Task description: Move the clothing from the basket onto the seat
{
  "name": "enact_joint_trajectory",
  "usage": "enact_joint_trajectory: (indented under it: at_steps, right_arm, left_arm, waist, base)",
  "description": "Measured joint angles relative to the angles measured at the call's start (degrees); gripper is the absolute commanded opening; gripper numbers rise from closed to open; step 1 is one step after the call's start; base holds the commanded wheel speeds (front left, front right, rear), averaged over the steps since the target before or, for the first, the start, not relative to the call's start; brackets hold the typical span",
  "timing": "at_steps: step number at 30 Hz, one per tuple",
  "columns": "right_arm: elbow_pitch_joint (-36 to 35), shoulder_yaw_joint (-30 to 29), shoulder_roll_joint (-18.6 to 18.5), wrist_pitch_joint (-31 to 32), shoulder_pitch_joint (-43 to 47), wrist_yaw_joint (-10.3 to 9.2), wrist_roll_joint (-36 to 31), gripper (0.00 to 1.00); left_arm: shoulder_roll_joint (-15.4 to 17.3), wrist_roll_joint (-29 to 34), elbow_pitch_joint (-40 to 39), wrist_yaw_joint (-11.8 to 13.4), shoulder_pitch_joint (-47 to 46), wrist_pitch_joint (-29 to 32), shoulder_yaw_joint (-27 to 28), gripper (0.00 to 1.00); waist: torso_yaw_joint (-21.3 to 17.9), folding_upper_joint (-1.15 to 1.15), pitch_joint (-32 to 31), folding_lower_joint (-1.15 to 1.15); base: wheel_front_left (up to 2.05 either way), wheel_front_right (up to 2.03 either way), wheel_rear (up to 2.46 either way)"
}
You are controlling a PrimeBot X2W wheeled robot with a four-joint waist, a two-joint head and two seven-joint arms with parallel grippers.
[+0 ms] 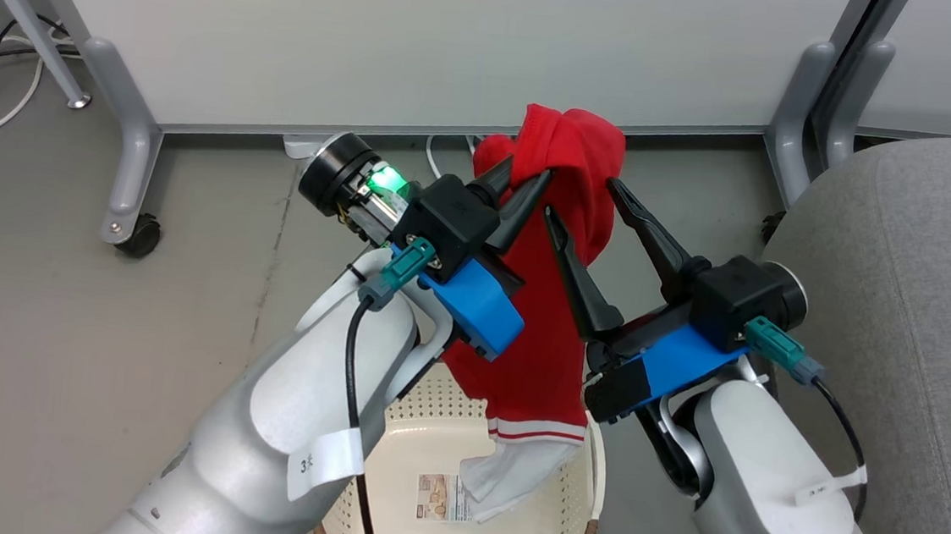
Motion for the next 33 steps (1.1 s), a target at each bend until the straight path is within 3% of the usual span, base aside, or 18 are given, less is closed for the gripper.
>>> enact_joint_trajectory:
  at_steps: [12,13,14,15,33]
  right_arm:
    - [11.21,1.72,0.0,0.0,-4.83,0.0,0.82,1.0]
    - [11.69,1.99,0.0,-0.02,-5.07,0.0,1.18,0.69]
    - [12.29,2.31,0.01,-0.01,-5.32,0.0,1.27,0.28]
    - [12.61,2.53,0.01,-0.01,-5.48,0.0,1.56,0.0]
    - [12.52,2.88,0.01,0.0,-6.09,0.0,2.66,0.0]
  left_arm:
    - [-0.24,-2.54,-2.19,0.03,-1.34,0.0,-4.04,0.0]
    - [-0.26,-2.67,-2.36,0.15,-1.46,0.0,-4.24,0.0]
    - [-0.25,-2.88,-2.48,0.36,-1.57,0.0,-4.41,0.0]
    - [-0.23,-3.0,-2.59,0.42,-1.6,0.0,-4.49,0.0]
    - [-0.26,-3.77,-1.85,1.01,-1.74,0.0,-4.99,0.0]
  waist:
    - [2.35,0.0,1.12,0.0]
    - [2.47,0.0,1.22,0.0]
    - [2.53,0.0,1.28,0.0]
    - [2.56,0.0,1.32,0.0]
    - [1.49,0.0,0.91,0.0]
  base:
    - [0.0,0.0,0.0]
    - [0.0,0.0,0.0]
    - [0.0,0.0,0.0]
    - [0.0,0.0,0.0]
    - [0.0,0.0,0.0]
